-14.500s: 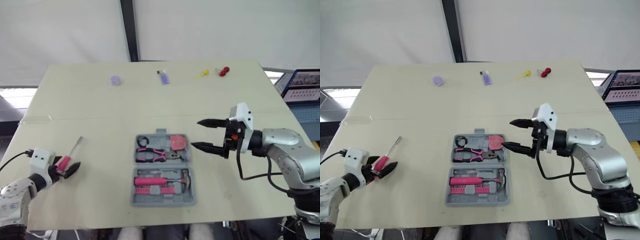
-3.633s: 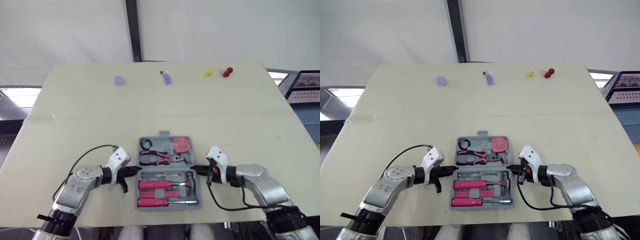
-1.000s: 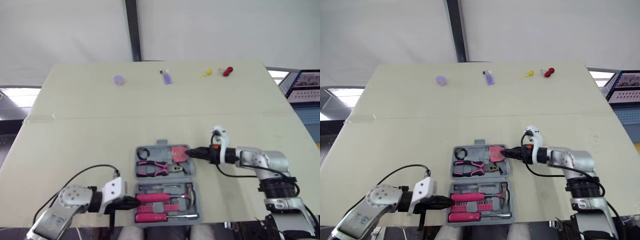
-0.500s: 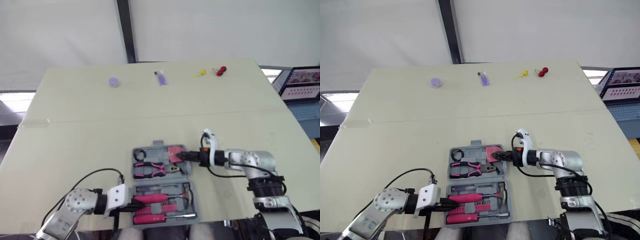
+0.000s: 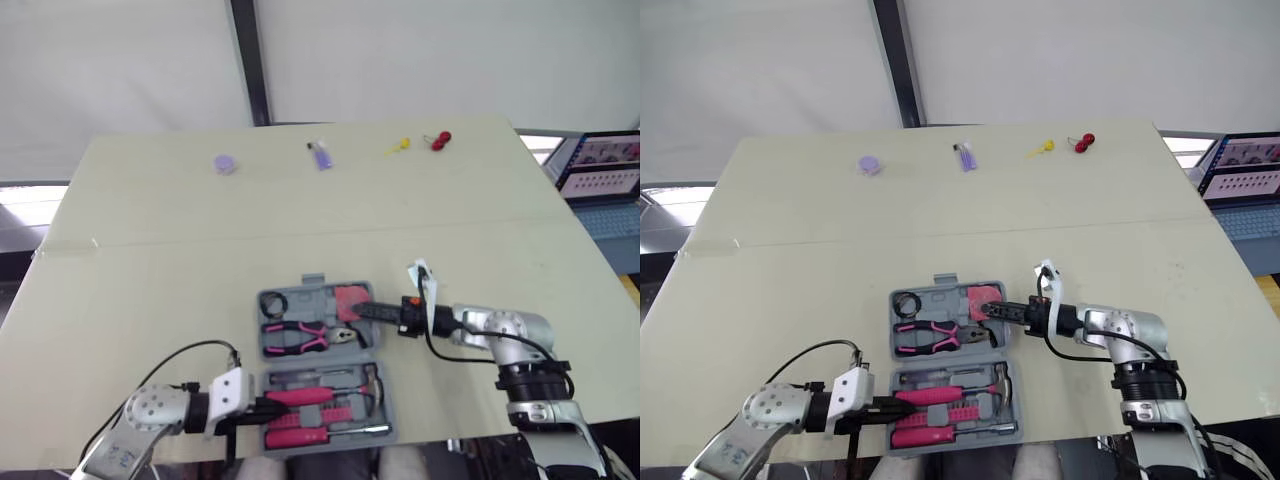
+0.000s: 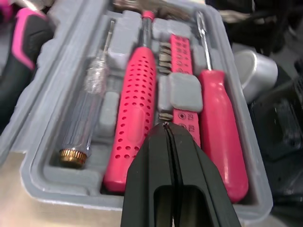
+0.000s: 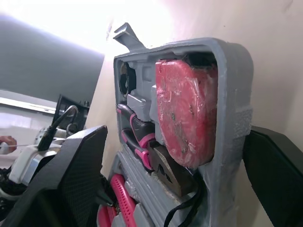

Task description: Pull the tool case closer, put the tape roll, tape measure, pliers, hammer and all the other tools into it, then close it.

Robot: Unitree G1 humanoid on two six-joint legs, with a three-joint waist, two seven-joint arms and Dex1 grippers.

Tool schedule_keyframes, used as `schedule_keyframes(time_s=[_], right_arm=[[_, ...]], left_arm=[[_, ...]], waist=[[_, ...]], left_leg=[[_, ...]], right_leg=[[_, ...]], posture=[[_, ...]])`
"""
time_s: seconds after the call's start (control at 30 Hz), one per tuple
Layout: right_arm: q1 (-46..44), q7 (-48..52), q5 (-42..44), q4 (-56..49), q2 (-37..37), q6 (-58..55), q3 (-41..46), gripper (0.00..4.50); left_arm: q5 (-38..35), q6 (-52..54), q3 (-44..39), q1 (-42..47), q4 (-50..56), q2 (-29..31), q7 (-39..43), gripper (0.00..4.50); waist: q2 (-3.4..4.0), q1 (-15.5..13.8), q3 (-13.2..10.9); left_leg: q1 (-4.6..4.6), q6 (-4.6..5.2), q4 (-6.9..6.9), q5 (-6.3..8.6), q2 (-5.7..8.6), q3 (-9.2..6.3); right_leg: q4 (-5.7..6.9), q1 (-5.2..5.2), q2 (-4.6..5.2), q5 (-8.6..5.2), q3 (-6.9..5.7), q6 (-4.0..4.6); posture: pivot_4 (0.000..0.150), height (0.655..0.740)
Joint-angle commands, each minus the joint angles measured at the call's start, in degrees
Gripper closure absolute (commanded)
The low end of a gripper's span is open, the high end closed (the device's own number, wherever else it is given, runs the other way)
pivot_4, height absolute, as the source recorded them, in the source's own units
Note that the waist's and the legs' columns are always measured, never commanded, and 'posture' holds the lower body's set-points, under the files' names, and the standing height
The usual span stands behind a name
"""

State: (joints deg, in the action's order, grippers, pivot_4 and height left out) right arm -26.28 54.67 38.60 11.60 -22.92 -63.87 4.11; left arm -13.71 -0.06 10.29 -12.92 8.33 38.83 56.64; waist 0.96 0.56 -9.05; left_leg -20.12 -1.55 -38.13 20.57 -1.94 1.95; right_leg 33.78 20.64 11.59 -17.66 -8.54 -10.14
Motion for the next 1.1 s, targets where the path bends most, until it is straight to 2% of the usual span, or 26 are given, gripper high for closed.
schedule_keyframes(time_s=[0.03, 0.53, 0.9, 1.1], right_arm=[[-0.85, 4.22, 3.14, -2.05, -1.51, 0.57, 0.83, 0.03], [-0.95, 10.64, 6.68, -11.07, -7.84, -1.32, -2.7, 0.03], [-0.19, 13.34, 8.08, -15.81, -12.26, -1.25, -4.99, 0.03], [-0.09, 15.18, 9.04, -17.66, -14.3, -1.22, -6.01, 0.03]], left_arm=[[-2.6, 4.23, -3.75, -3.16, -0.03, -0.03, -2.13, 4.5], [-7.18, 11.37, -6.22, -5.81, 6.61, -3.3, -5.28, 4.5], [-12.02, 16.46, -10.82, -8.79, 12.52, -8.51, -11.14, 4.5], [-15.24, 20.1, -13.96, -9.88, 15.28, -8.42, -12.17, 4.5]], waist=[[0.0, -0.01, 0.0], [-0.01, -0.35, -0.04], [-0.07, -0.49, -0.08], [-0.15, -0.5, -0.12]], left_leg=[[-0.01, 0.0, 0.0, 0.0, 0.0, 0.0], [-0.06, 0.0, -0.02, 0.0, 0.0, 0.0], [-0.08, 0.0, -0.06, 0.0, 0.01, 0.0], [-0.08, 0.0, -0.08, 0.0, 0.01, -0.01]], right_leg=[[0.0, 0.0, 0.0, 0.0, 0.0, 0.0], [-0.05, 0.01, 0.0, 0.0, 0.0, 0.0], [-0.08, 0.0, 0.01, 0.0, 0.0, 0.0], [-0.09, -0.01, 0.01, 0.0, 0.0, 0.0]], posture=[[0.15, 0.74], [0.15, 0.74], [0.15, 0.74], [0.15, 0.74]])
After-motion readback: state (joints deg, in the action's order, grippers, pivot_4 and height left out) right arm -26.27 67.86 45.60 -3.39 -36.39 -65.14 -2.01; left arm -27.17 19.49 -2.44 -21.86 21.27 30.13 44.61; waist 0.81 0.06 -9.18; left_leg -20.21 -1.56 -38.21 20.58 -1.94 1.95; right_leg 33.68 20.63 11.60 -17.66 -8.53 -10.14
